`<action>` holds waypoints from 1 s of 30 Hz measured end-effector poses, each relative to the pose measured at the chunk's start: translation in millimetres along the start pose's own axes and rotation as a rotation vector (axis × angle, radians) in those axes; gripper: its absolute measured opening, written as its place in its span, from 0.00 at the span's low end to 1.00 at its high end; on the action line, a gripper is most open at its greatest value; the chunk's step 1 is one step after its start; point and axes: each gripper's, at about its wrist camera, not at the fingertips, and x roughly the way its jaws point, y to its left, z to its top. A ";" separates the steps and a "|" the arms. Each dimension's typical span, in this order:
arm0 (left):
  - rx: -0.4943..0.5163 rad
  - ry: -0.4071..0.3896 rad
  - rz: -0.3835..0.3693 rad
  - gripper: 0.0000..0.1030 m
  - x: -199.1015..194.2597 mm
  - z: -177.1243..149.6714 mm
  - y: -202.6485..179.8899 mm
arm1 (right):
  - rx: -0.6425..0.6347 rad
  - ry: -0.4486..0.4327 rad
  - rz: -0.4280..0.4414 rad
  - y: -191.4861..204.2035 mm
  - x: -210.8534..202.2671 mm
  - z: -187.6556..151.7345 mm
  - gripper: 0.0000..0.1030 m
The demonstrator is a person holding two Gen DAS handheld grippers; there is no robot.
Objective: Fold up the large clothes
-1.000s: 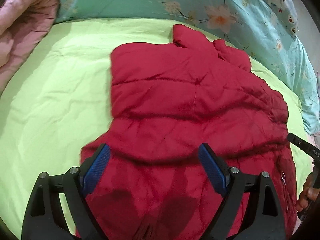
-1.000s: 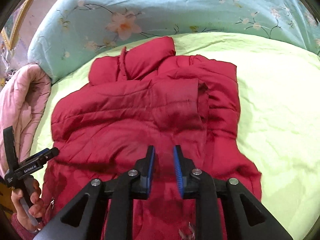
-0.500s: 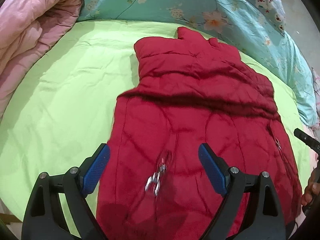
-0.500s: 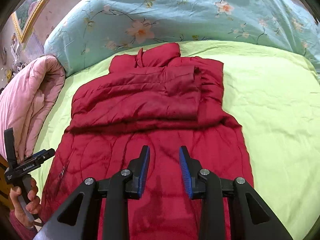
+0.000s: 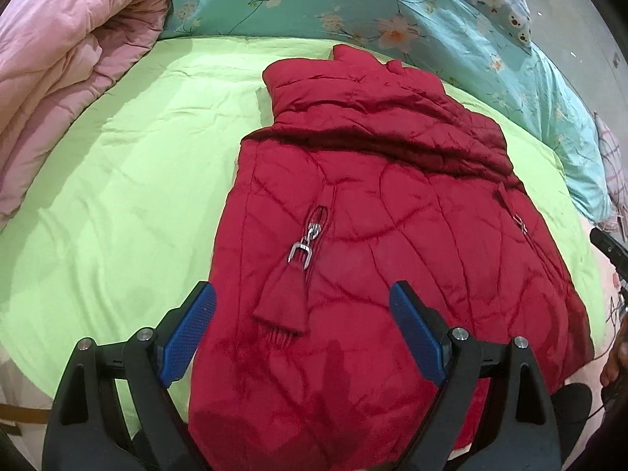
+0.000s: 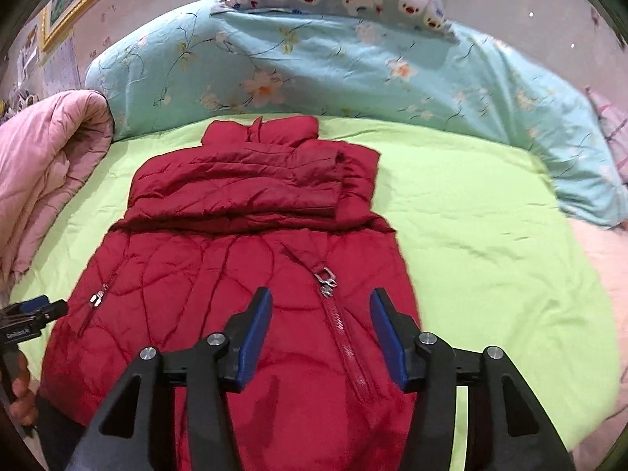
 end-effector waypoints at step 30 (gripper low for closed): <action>-0.020 0.041 0.035 0.88 -32.1 -48.8 32.9 | -0.015 0.046 -0.057 -31.6 -48.0 -66.2 0.69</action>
